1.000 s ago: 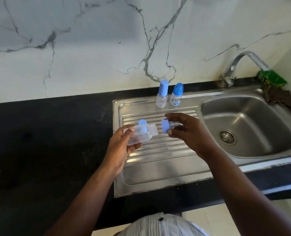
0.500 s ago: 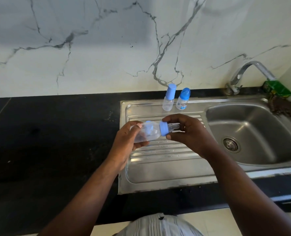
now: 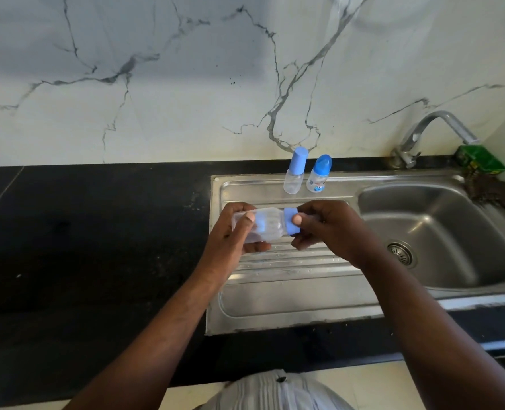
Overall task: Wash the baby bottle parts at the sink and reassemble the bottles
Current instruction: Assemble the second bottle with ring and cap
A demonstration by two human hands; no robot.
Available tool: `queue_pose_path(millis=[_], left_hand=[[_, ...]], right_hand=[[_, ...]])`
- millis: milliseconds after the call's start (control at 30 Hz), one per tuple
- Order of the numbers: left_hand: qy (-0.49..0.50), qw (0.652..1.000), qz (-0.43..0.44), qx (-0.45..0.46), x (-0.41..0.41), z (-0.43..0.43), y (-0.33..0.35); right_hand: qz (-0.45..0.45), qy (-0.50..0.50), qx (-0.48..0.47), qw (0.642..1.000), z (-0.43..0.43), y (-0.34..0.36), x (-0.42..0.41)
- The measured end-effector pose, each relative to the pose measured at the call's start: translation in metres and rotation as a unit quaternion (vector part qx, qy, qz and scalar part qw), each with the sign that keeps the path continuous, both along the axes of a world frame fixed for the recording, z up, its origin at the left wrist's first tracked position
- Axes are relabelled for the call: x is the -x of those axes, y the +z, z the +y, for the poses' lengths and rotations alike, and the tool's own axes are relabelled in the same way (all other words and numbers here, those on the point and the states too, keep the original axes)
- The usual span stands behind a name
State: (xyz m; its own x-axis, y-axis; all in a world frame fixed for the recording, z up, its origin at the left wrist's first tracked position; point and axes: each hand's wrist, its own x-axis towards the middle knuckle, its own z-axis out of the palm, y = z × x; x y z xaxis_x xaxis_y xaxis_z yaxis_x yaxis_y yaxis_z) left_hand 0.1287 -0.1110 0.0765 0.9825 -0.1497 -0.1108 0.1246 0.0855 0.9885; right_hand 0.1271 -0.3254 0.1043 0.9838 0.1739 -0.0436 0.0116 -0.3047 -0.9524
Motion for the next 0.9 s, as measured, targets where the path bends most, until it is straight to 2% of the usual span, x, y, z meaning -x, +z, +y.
queue_pose_path(millis=[67,167,267,333,433,533,733,900], left_hand=[[0.002,1.0,0.011,0.01,0.001,0.0,-0.002],[0.003,1.0,0.004,0.01,0.001,0.002,-0.005],[-0.002,1.0,0.005,0.011,0.0,0.003,-0.002],[0.004,1.0,0.011,0.013,0.0,0.003,-0.002],[0.01,1.0,0.007,0.0,-0.001,0.005,-0.002],[-0.008,1.0,-0.017,-0.011,-0.001,0.004,0.001],[-0.033,0.998,-0.062,-0.006,-0.002,0.001,0.004],[-0.033,0.998,-0.051,0.003,-0.003,-0.001,0.0]], right_hand=[[0.022,0.015,0.028,0.999,-0.003,0.002,-0.003],[0.03,0.035,0.02,0.999,-0.005,0.005,-0.002],[-0.056,0.027,0.055,0.997,-0.007,0.002,0.001],[-0.104,0.028,0.027,0.994,-0.01,0.0,0.002],[-0.136,0.03,0.036,0.99,-0.013,-0.004,0.0],[-0.13,0.041,0.057,0.989,-0.013,-0.005,-0.002],[-0.075,0.017,-0.003,0.997,-0.008,-0.003,-0.002],[-0.029,0.019,0.051,0.998,-0.006,0.009,-0.006]])
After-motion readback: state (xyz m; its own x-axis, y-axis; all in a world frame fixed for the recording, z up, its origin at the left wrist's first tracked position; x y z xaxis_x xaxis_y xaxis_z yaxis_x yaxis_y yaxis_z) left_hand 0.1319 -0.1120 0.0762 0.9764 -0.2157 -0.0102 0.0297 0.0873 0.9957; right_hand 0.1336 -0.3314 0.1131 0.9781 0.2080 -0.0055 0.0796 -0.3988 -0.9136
